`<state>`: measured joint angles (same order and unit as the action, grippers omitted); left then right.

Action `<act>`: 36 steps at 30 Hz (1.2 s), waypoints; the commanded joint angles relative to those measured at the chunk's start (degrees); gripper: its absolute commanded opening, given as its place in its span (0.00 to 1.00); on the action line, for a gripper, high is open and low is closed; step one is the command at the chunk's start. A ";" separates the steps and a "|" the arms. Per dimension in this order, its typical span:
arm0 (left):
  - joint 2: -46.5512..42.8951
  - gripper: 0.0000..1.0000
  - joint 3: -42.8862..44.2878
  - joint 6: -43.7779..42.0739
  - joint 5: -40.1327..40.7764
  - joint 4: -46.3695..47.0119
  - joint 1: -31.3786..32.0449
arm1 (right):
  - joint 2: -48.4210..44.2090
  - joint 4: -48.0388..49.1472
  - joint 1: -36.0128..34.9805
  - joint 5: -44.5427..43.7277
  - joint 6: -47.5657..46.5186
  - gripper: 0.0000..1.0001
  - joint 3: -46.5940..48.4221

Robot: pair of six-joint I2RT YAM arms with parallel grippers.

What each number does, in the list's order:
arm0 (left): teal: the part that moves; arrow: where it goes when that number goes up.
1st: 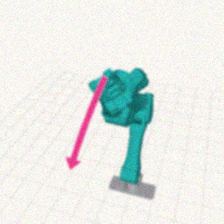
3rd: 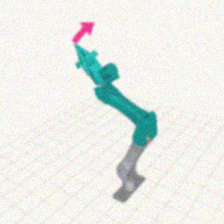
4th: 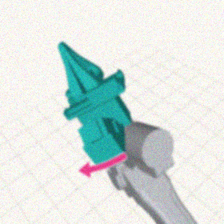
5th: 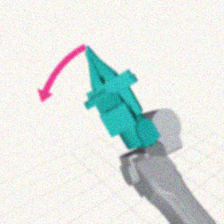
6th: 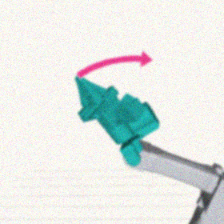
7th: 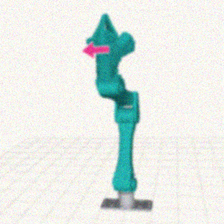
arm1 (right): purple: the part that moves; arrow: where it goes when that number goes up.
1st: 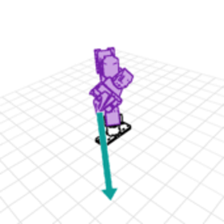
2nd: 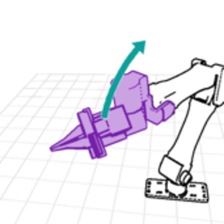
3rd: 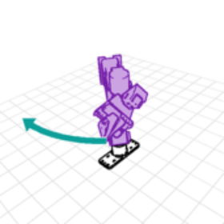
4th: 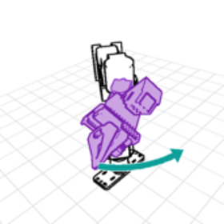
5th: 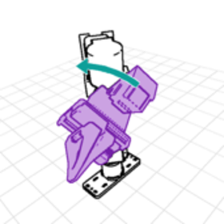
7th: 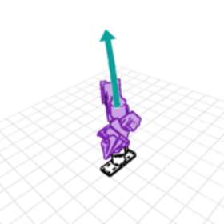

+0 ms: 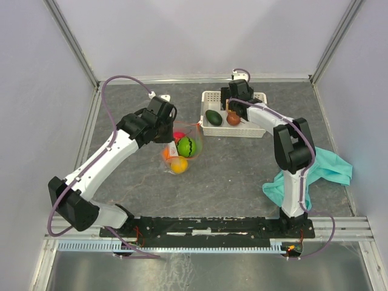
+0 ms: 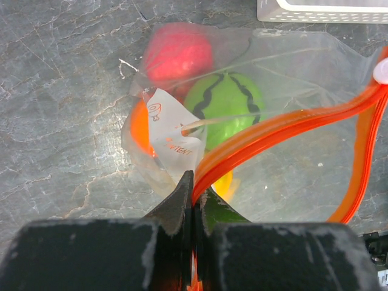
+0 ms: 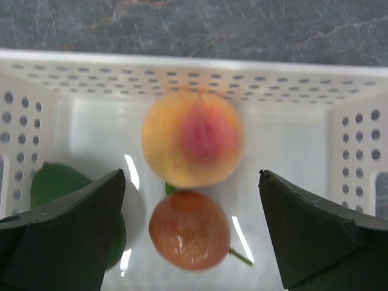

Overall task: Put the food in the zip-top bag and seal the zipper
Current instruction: Pick up the fake fruit from the bin.

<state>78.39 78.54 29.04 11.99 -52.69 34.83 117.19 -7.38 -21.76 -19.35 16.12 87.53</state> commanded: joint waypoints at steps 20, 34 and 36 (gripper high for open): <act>2.98 0.03 5.42 -3.10 -0.07 -0.64 -1.85 | 14.43 -5.99 3.91 6.33 3.80 0.89 17.35; 5.39 0.03 13.56 -3.90 -2.76 -11.79 -1.80 | -7.15 -4.67 3.63 12.28 -0.77 0.56 0.20; 5.53 0.03 13.81 -3.99 -3.14 -12.55 -1.78 | -11.42 -4.92 3.44 14.52 0.07 0.56 -2.64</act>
<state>83.61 89.36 27.29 10.00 -62.13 33.43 116.88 -14.24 -17.96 -9.02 16.43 88.36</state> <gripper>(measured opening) 0.041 0.901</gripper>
